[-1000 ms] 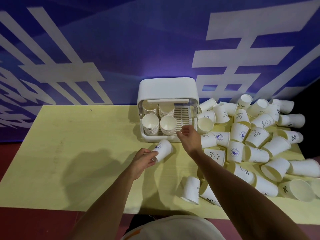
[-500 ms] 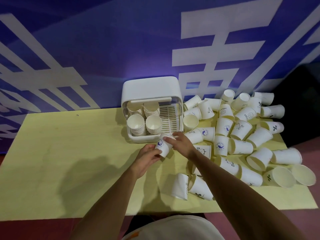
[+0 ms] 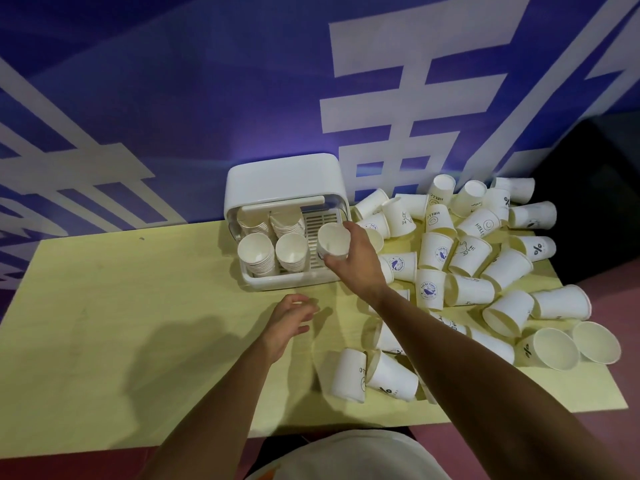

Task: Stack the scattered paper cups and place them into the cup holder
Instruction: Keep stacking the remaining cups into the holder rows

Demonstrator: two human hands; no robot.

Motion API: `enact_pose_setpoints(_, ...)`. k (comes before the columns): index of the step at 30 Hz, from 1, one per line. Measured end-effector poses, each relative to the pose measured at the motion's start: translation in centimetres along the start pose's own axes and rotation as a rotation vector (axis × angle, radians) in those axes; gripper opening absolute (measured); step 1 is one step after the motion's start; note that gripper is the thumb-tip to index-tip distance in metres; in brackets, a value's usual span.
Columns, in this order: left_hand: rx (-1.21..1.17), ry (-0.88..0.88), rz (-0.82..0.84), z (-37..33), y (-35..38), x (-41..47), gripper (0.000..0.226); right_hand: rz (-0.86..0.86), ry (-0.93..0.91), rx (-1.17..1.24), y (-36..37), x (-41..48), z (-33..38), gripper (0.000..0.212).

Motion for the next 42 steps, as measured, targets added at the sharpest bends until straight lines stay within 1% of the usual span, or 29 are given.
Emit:
enact_pose_setpoints(3, 0.014, -0.001, -0.010, -0.1, -0.5, 0.2, 0.050, -0.007, -0.037, -0.082, 0.9, 0.5, 0.1, 0.075)
enact_pose_setpoints(7, 0.013, -0.007, -0.024, -0.2, -1.2, 0.3, 0.054, -0.013, -0.083, -0.190, 2.2, 1.3, -0.2, 0.073)
enact_pose_setpoints(11, 0.025, -0.018, -0.050, 0.3, -2.1, 0.6, 0.035, 0.023, -0.071, -0.270, 3.3, 2.2, -0.6, 0.077)
enact_pose_setpoints(15, 0.036, -0.033, -0.070, 0.6, -2.7, 0.7, 0.032, 0.034, -0.082, -0.314, 4.3, 2.8, -0.8, 0.076)
enact_pose_setpoints(18, 0.030, -0.036, -0.079, 0.8, -3.0, 0.8, 0.036, 0.018, -0.072, -0.361, 4.9, 3.3, -0.8, 0.075)
enact_pose_setpoints(22, 0.019, -0.024, -0.074, 0.9, -3.5, 0.9, 0.053, -0.024, -0.075, -0.453, 5.3, 3.7, -1.0, 0.073)
enact_pose_setpoints(24, 0.013, -0.022, -0.080, 1.0, -3.8, 1.0, 0.054, -0.038, -0.070, -0.488, 5.3, 3.7, -1.2, 0.076)
enact_pose_setpoints(26, 0.009, -0.022, -0.082, 1.1, -3.9, 1.0, 0.052, -0.018, -0.068, -0.519, 5.4, 3.9, -1.3, 0.078)
enact_pose_setpoints(31, 0.027, -0.030, -0.087, 1.6, -3.9, 0.9, 0.032, 0.023, -0.063, -0.550, 5.6, 4.1, -1.7, 0.071)
enact_pose_setpoints(33, 0.023, -0.032, -0.086, 1.8, -3.9, 0.8, 0.034, 0.026, -0.062, -0.562, 5.6, 4.1, -1.9, 0.067)
enact_pose_setpoints(35, 0.015, -0.035, -0.088, 1.9, -3.7, 0.6, 0.042, 0.026, -0.062, -0.554, 5.4, 4.0, -2.1, 0.067)
enact_pose_setpoints(36, 0.014, -0.035, -0.090, 2.0, -3.7, 0.6, 0.041, 0.027, -0.065, -0.545, 5.3, 3.9, -2.1, 0.068)
enact_pose_setpoints(39, 0.021, -0.029, -0.098, 1.9, -3.2, 0.6, 0.031, 0.027, -0.081, -0.527, 4.6, 3.5, -2.3, 0.069)
enact_pose_setpoints(42, 0.029, -0.023, -0.083, 1.7, -2.3, 0.5, 0.032, 0.006, -0.097, -0.516, 3.6, 3.0, -2.5, 0.068)
Point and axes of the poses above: each hand's wrist, its own x-axis towards the middle knuckle, its own y-axis out of the palm, z = x × y, the point moved 4 cm from there along x, towards the middle knuckle, and after that the axes turned 12 degrees about y, right-handed, at the moved point
